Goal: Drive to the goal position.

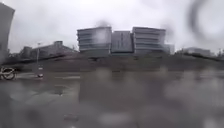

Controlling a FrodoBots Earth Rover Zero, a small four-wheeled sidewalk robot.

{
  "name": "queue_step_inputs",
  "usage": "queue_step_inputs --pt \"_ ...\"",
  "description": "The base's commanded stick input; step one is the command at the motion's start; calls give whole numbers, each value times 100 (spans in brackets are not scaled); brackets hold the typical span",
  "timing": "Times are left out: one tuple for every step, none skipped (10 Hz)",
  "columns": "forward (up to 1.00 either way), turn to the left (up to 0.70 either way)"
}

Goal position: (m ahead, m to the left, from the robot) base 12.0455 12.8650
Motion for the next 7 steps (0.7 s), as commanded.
queue_step_inputs --pt "100 27" --pt "100 27" --pt "100 27" --pt "100 27" --pt "100 27" --pt "100 27" --pt "100 27"
